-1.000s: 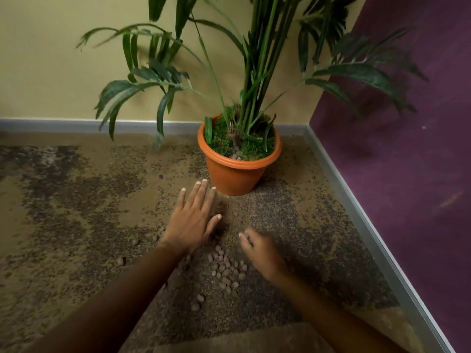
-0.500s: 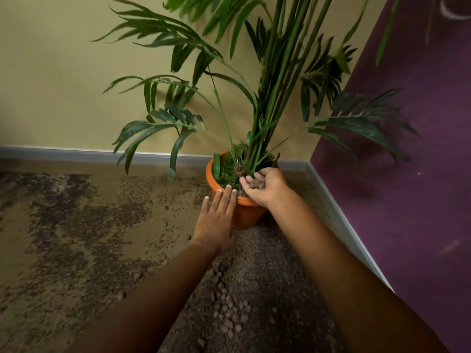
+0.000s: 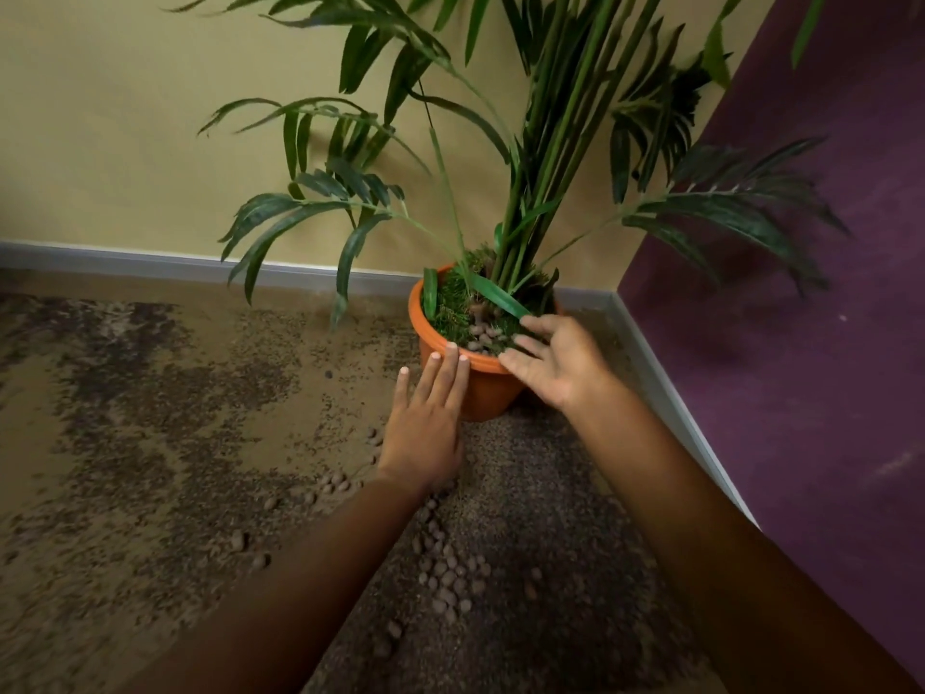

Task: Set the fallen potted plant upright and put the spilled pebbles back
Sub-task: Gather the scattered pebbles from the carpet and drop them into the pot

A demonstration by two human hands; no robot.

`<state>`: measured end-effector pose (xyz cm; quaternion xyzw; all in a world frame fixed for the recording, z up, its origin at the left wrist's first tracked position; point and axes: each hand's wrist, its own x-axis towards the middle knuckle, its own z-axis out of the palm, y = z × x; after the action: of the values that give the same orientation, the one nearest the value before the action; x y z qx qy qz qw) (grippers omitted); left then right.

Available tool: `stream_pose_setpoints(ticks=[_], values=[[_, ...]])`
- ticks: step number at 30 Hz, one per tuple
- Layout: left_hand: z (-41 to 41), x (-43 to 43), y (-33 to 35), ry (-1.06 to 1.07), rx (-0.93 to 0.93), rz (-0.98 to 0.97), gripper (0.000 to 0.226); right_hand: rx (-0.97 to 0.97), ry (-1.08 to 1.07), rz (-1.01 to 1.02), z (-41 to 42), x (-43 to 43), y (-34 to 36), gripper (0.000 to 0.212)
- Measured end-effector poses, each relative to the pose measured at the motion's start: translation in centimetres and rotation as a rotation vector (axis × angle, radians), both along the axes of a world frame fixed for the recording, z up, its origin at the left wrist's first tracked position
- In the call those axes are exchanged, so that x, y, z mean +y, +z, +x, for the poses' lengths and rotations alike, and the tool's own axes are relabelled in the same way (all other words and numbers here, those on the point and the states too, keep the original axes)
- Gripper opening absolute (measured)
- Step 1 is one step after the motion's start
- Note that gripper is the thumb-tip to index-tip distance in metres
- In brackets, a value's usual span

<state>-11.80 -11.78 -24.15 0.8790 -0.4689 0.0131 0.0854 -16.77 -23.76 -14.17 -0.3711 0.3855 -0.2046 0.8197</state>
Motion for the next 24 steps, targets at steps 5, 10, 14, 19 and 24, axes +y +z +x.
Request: stream_pose_setpoints(ticks=[5,10,14,19,24], values=[[-2.1,2.9,-4.0,-0.055,0.0,0.128,0.073,0.2,0.058,-0.344,-4.3,0.9,-5.1,0.032],[-3.7,6.3,-6.3,-0.106,-0.015,0.235,0.059,0.62,0.319,-0.902,-9.9,3.2,-13.3,0.028],[-4.4,8.0,-6.5,-0.137,-0.007,0.227,0.058,0.732,0.5,-1.162,-13.5,5.6,-17.9,0.038],[-4.9,9.4,-7.5,-0.122,-0.007,0.228,0.067,0.69,0.782,-1.366,-14.4,8.6,-20.4,0.075],[-5.1,10.7,-8.0,-0.167,0.033,0.178,0.068,0.651,0.905,-1.635,-13.0,9.1,-20.9,0.082]])
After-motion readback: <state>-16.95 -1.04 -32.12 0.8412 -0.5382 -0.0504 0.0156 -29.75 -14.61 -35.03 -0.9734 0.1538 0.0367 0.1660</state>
